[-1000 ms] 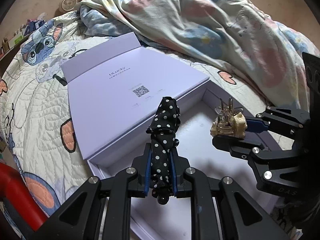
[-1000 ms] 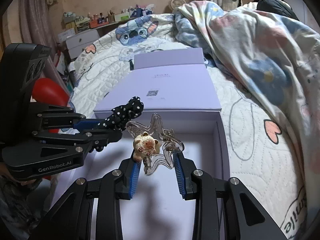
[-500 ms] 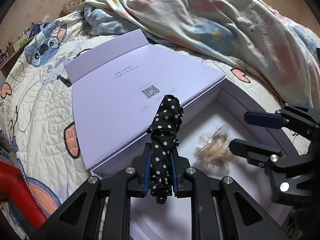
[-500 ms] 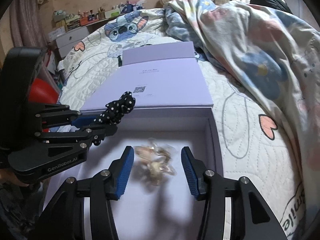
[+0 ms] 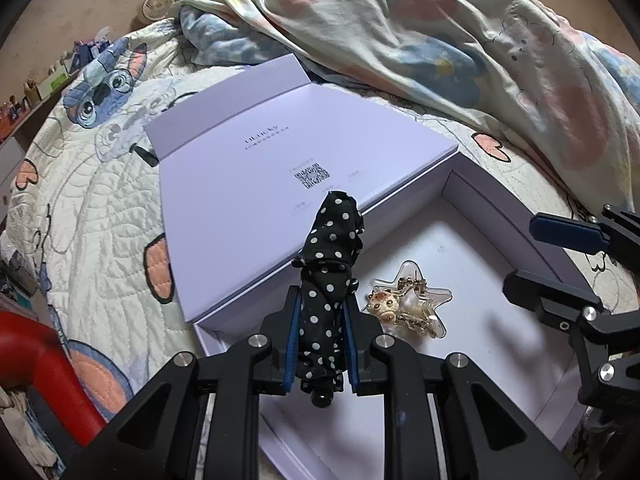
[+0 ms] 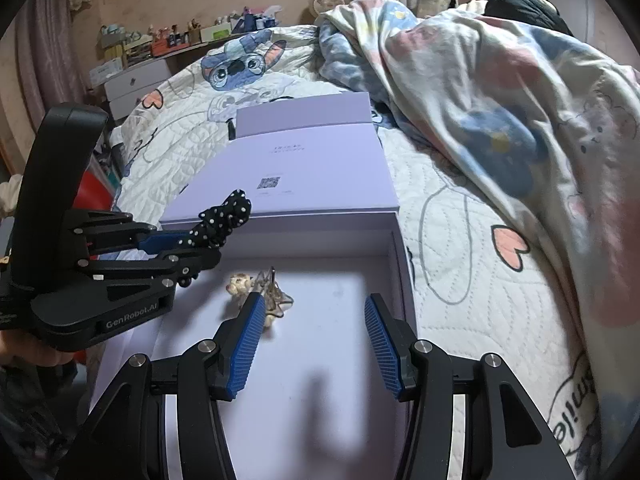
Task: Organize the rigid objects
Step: 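Open the right gripper to drop the star clip while the left releases the scrunchie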
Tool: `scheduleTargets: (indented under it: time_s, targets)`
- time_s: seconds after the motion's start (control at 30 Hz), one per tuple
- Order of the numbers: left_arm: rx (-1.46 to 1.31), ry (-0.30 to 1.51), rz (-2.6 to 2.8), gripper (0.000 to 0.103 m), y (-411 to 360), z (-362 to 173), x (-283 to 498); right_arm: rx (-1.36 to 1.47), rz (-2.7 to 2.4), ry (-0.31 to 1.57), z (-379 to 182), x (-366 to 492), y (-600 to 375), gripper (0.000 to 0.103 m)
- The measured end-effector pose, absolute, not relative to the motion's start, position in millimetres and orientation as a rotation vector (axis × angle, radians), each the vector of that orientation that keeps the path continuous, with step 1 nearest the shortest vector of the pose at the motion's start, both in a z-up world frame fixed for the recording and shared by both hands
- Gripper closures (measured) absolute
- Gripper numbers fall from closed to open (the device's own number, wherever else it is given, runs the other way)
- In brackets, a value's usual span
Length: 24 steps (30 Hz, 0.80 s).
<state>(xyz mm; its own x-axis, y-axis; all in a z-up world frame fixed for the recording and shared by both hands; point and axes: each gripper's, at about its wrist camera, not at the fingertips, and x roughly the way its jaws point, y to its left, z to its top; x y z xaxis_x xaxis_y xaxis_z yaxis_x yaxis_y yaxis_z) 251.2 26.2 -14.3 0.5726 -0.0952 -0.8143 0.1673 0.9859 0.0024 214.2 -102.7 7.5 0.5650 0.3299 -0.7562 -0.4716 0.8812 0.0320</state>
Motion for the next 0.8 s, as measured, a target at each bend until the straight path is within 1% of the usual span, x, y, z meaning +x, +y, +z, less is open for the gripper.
scheduleTargets:
  time_s: [0.13,0.2,0.23,0.27,0.3,0.33,0.37,0.73,0.8]
  targets:
    - [0.095,0.944,-0.135,0.084,26,-9,248,-0.181,0.467,0.837,14,207,-107,0.051]
    - [0.098,0.948,-0.130,0.079,25,-7,248,-0.178,0.464,0.832,17,205,-108,0.051]
    - [0.097,0.946,-0.129,0.070,25,-7,247,-0.176,0.460,0.830,18,203,-109,0.051]
    - [0.097,0.941,-0.126,0.054,25,-5,245,-0.175,0.458,0.828,19,202,-110,0.051]
    - [0.097,0.936,-0.125,0.045,25,-4,244,-0.174,0.455,0.827,21,200,-110,0.051]
    - [0.095,0.924,-0.122,0.029,25,-1,242,-0.175,0.454,0.826,22,200,-111,0.051]
    - [0.093,0.916,-0.119,0.024,25,1,241,-0.176,0.453,0.824,23,198,-111,0.051]
    - [0.090,0.877,-0.099,0.024,32,24,224,-0.170,0.440,0.794,41,180,-115,0.051]
    - [0.087,0.867,-0.103,0.019,33,29,219,-0.170,0.440,0.784,47,175,-115,0.051]
